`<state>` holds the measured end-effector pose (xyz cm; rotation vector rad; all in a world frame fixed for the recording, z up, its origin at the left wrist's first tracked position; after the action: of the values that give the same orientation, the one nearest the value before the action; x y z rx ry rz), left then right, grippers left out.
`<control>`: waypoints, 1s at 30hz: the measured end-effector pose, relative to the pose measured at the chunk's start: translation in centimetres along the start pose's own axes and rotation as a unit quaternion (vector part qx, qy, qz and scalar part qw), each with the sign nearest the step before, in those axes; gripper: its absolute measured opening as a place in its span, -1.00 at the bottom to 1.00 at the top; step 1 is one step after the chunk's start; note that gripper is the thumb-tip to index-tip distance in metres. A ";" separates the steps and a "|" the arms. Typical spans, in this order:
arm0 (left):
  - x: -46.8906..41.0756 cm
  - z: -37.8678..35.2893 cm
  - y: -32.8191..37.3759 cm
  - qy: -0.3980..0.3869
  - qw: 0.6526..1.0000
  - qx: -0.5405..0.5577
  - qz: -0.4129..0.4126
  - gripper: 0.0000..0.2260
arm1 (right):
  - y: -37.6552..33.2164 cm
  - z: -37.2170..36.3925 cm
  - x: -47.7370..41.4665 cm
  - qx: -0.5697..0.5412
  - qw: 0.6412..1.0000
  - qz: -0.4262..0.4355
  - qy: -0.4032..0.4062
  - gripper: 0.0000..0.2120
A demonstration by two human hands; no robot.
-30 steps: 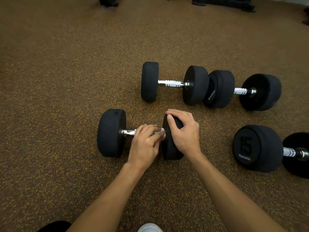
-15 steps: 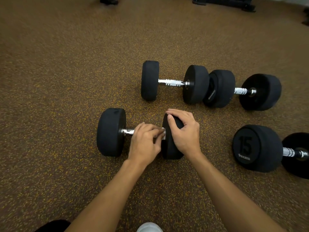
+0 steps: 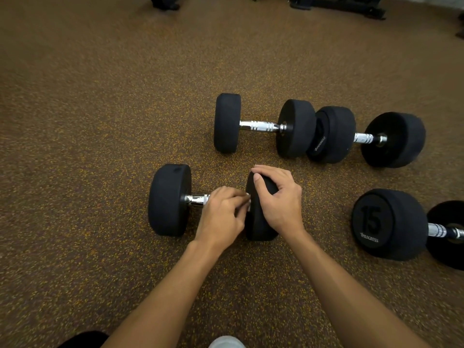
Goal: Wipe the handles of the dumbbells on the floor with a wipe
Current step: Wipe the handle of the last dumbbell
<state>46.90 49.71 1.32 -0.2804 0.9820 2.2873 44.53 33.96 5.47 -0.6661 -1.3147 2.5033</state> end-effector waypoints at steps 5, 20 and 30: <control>1.2 1.8 -1.4 0.045 0.999 -0.016 0.014 -0.82 | 0.0 0.1 0.2 -0.001 1.000 0.001 0.000 -0.83; 0.2 0.3 0.0 0.040 0.999 -0.025 0.025 -0.83 | 0.3 -0.1 0.0 -0.005 1.000 0.005 0.003 -0.82; -2.9 1.5 0.4 -0.097 0.992 -0.041 0.067 -0.84 | 0.4 -0.1 0.0 -0.006 1.000 -0.001 0.004 -0.81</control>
<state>48.97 49.28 3.79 -0.0246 0.8301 2.4274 44.62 33.83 5.13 -0.6765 -1.3276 2.4897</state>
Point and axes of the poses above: each hand's wrist, its own x-axis away from the middle knuckle, its own z-axis out of the back of the hand, y = z × x, the point moved 2 cm from there along -x, towards the middle knuckle, and after that the axes turned 5 degrees about -z, right-handed, at the moved point
